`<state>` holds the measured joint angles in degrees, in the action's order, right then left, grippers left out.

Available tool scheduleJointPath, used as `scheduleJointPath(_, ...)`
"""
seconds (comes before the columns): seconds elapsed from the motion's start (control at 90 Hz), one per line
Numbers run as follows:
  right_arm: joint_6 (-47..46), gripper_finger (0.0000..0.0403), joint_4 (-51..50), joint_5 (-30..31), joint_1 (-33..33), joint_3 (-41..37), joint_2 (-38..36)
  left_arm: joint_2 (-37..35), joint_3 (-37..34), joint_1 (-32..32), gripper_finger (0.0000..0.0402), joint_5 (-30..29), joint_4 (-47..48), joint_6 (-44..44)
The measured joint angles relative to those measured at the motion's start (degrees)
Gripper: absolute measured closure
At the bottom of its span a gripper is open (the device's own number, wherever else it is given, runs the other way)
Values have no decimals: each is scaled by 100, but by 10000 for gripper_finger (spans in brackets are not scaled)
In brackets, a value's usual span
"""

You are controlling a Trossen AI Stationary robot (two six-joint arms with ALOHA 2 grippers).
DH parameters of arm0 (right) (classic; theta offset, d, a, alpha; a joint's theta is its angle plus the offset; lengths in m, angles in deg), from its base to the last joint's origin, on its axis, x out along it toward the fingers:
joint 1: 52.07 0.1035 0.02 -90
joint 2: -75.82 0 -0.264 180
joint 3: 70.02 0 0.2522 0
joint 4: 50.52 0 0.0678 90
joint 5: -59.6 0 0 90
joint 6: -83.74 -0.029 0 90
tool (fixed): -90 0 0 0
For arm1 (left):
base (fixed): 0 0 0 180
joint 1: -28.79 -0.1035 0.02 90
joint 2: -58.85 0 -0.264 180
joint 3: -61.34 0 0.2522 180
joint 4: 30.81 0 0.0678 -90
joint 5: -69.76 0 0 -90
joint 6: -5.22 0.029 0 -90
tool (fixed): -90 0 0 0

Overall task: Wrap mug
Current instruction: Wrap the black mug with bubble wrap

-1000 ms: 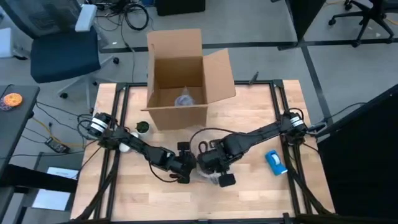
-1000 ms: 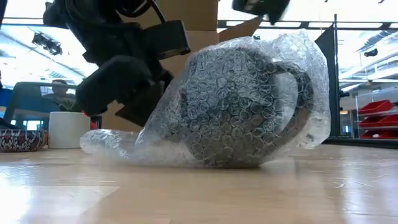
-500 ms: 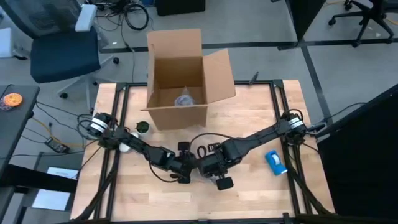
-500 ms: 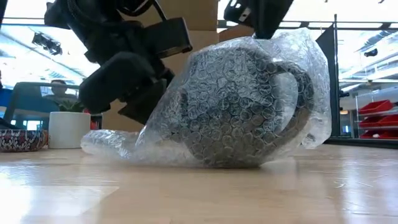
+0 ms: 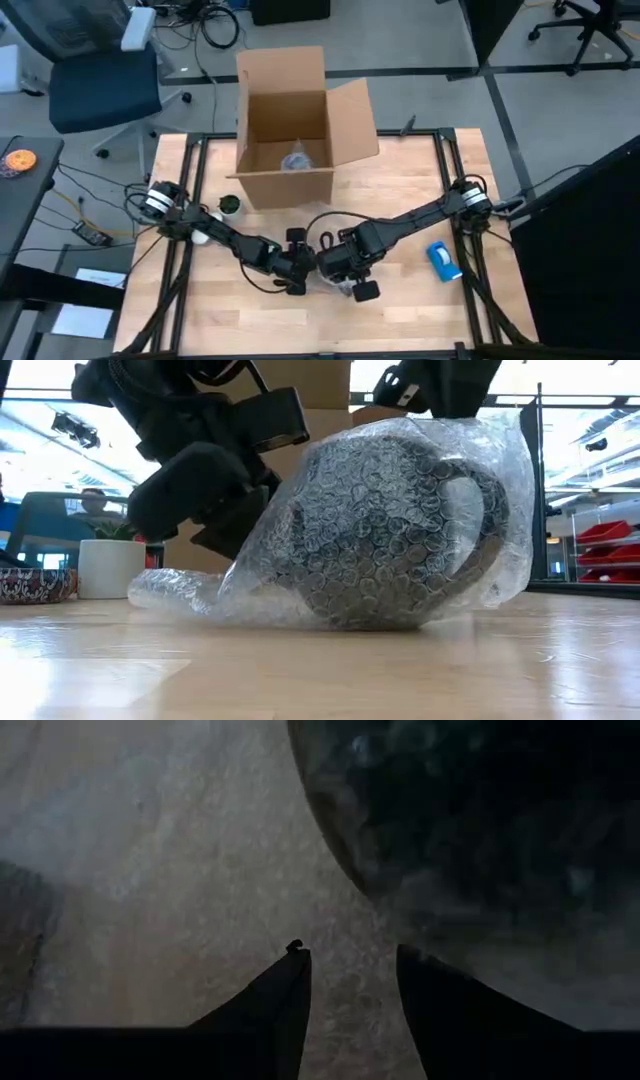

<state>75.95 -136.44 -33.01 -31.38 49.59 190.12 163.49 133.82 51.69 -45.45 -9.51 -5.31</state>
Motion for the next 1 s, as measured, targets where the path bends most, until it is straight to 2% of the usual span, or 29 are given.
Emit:
scheduleJointPath(0.211, 6, 403, -108, -147, 0, 0, -1, 0, -2, 0, 270, 0, -149, 9)
scheduleJointPath(0.322, 54, 403, 239, -356, 0, 0, -1, 0, -2, -2, 270, 1, -264, 124)
scheduleJointPath(0.544, 151, 403, 620, -385, 4, -6, -2, 0, -2, -2, 270, 0, -357, 131)
scheduleJointPath(0.833, 142, 403, 1154, -725, -68, -624, -22, 0, -2, -2, 270, 2, -357, 129)
scheduleJointPath(1.0, 153, 403, 1380, -638, -116, -776, -20, 0, -4, -2, 270, 4, -405, 129)
